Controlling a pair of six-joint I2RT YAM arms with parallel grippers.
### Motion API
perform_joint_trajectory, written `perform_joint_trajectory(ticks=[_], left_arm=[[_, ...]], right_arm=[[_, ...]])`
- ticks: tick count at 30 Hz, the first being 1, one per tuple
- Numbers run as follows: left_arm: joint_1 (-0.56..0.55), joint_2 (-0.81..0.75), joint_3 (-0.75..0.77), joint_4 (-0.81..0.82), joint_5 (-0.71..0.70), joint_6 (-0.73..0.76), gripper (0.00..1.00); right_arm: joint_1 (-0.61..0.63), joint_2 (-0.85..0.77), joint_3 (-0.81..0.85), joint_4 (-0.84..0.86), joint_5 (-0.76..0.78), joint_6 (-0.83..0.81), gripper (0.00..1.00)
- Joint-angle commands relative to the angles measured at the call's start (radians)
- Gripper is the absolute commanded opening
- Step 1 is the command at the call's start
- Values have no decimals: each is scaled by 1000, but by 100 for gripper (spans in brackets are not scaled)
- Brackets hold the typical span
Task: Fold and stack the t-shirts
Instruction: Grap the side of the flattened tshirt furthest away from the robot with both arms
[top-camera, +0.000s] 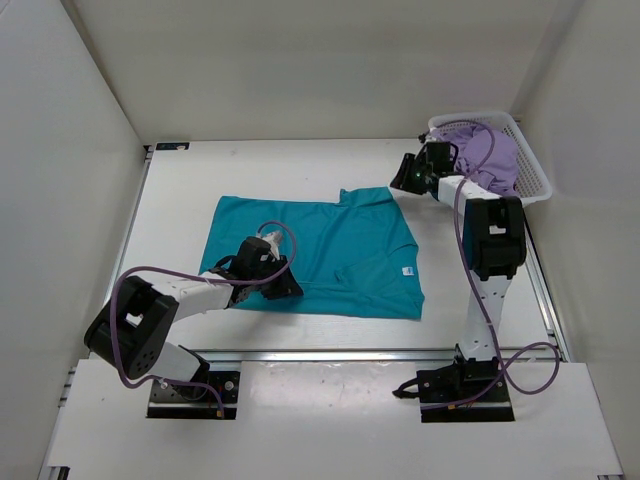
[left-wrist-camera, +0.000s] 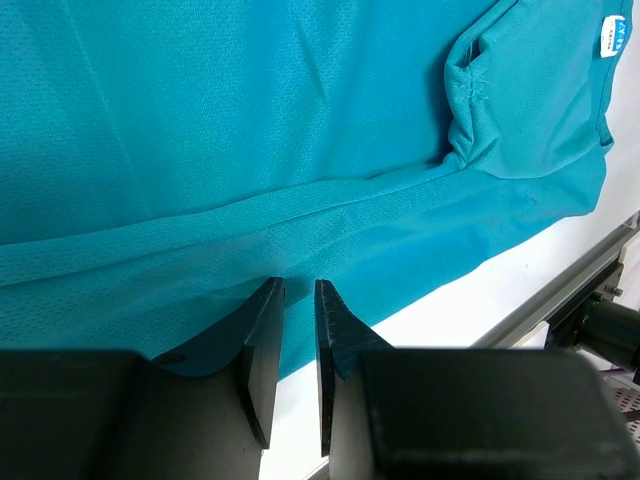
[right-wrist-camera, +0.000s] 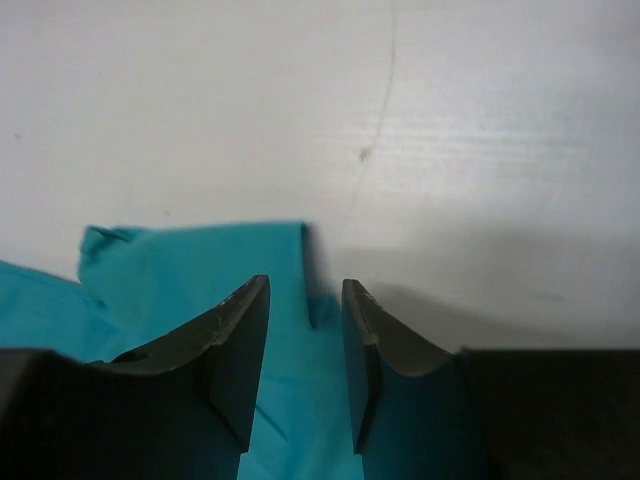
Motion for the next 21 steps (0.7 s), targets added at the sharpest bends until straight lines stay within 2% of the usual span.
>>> perform_joint_trajectory(ticks=[1, 12, 16, 21], left_arm=[[-4, -7, -10, 28, -4, 4, 30], [2, -5, 5, 20, -6, 0, 30], [6, -2, 5, 19, -1, 1, 30], [-1, -19, -6, 20, -4, -2, 31]], right_arm=[[-4, 63, 108, -25, -70, 15, 34], [4, 104, 108, -6, -106, 54, 34], [-2, 146, 157, -15, -200, 70, 31], [-13, 172, 215, -5, -223, 97, 27]])
